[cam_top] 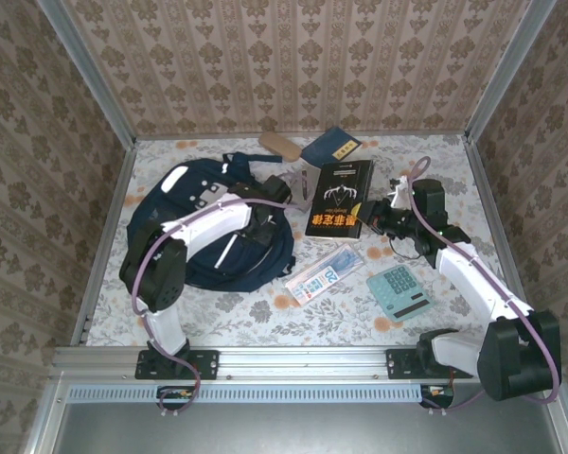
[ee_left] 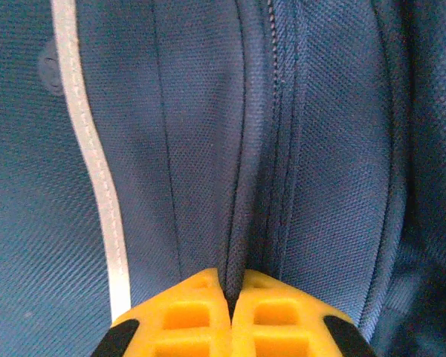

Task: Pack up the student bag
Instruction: Open the student bag at the middle-left of the table, then place the book in the student bag.

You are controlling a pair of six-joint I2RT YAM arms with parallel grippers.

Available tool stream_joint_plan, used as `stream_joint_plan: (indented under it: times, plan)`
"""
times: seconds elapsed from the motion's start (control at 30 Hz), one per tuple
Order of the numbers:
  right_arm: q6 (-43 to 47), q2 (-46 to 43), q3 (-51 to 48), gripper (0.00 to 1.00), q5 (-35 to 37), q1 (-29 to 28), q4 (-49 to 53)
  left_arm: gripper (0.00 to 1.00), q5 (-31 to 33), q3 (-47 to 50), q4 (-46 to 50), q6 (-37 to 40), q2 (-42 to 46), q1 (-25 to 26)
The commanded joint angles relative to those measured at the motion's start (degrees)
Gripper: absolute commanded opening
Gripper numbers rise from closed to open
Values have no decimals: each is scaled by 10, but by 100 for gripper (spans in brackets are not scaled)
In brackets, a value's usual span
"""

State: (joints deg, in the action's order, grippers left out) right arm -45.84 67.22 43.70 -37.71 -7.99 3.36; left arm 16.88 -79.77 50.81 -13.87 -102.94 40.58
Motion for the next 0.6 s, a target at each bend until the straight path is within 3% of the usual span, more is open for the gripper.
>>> stream_joint_plan:
  times: [0.0, 0.3, 0.57]
  plan:
    - [-35, -20, 7, 0, 0, -22, -80, 0, 38, -69, 52, 4, 59, -14]
    - [-117, 23, 25, 0, 41, -111, -199, 0, -51, -167, 88, -6, 106, -62]
    - [-159, 146, 74, 0, 96, -205, -300, 0, -160, -169, 58, -28, 162, -129]
